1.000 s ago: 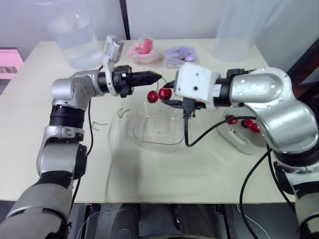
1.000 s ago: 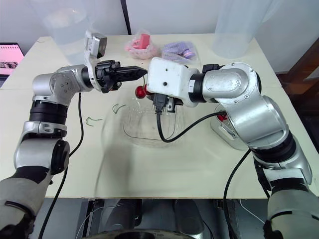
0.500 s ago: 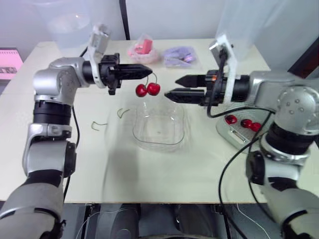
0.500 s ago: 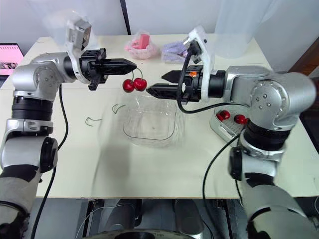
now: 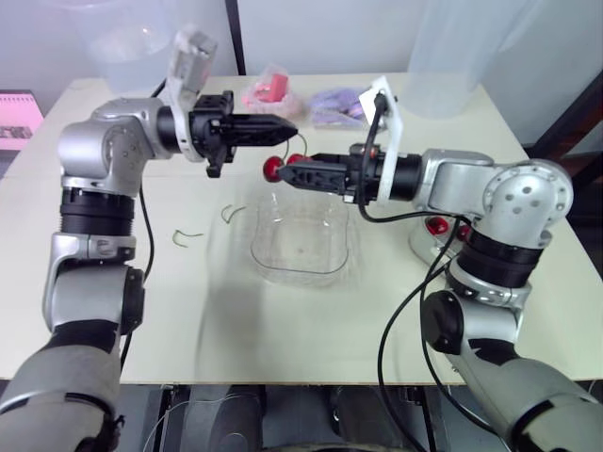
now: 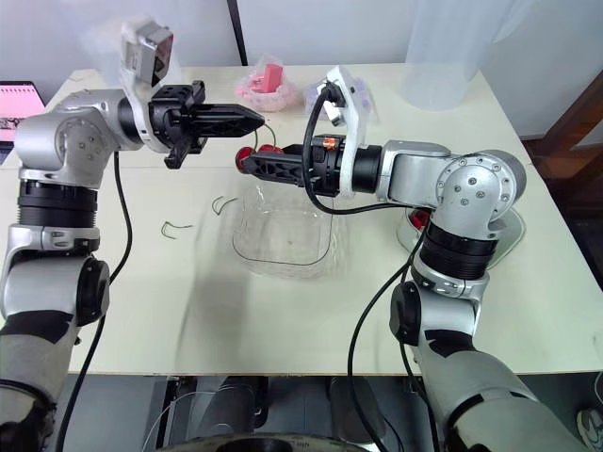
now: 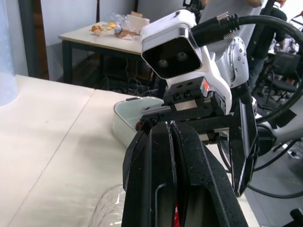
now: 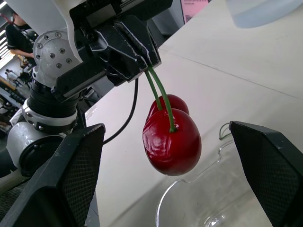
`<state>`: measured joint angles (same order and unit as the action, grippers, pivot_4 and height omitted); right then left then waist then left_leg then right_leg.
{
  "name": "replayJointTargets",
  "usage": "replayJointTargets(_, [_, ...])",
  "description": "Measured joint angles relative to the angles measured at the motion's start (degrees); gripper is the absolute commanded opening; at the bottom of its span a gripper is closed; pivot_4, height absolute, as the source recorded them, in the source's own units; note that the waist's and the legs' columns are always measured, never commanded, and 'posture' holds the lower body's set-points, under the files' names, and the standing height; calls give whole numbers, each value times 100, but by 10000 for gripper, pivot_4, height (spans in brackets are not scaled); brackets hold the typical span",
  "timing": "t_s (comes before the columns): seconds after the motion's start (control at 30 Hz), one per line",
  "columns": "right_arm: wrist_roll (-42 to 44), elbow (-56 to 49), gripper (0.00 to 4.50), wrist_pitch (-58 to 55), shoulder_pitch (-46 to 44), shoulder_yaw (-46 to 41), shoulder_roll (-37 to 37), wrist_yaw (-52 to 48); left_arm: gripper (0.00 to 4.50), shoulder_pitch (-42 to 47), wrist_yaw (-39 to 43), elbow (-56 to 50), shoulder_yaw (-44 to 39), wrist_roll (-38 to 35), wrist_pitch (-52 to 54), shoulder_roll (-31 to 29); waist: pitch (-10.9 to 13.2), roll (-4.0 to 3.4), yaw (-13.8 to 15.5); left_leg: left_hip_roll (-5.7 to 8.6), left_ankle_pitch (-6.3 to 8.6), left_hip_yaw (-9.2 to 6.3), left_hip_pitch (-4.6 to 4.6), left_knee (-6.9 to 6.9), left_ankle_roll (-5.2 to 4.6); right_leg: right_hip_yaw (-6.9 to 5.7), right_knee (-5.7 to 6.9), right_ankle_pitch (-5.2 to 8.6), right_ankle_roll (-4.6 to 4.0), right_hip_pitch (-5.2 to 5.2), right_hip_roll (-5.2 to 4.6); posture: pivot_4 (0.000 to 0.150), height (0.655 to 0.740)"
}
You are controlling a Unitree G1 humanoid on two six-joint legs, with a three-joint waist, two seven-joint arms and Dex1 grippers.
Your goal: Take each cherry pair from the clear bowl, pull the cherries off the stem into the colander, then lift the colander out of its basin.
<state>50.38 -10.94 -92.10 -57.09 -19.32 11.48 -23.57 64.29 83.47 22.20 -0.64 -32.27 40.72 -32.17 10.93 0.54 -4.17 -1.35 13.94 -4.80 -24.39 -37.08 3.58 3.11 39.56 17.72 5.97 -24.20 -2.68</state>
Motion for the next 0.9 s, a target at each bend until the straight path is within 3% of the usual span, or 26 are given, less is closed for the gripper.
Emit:
replayJointTargets(0.03, [34,19,44557,0,-1,-13,-21,52,0,0,-8,0,0,-1,0,13,0,0,0,0,0,0,0,0,0,0,0,0,0,0,0,1500,7348])
replayJointTargets(0.13, [129,88,37280,0,-18,-21,-41,162,0,0,-22,0,0,-22,0,47,0,0,1,0,1,0,0,0,-1,0,0,0,0,0,0,1500,7348])
replayJointTargets(0.3, [224,108,13847,0,-18,-27,-41,245,0,0,-45,0,-1,-36,-4,76,0,0,1,0,2,0,0,1,-3,0,0,0,0,0,0,1500,7348])
replayJointTargets(0.37, [227,108,7039,0,-17,-27,-40,258,0,0,-77,1,-1,-39,-5,85,0,0,1,0,2,0,0,1,-4,0,0,0,0,0,0,1500,7348])
replayJointTargets(0.9, [325,-249,7039,132,285,263,259,263,0,178,-254,252,-19,-185,260,251,0,0,1,0,5,0,-1,0,-8,0,-2,0,0,0,0,1500,7348])
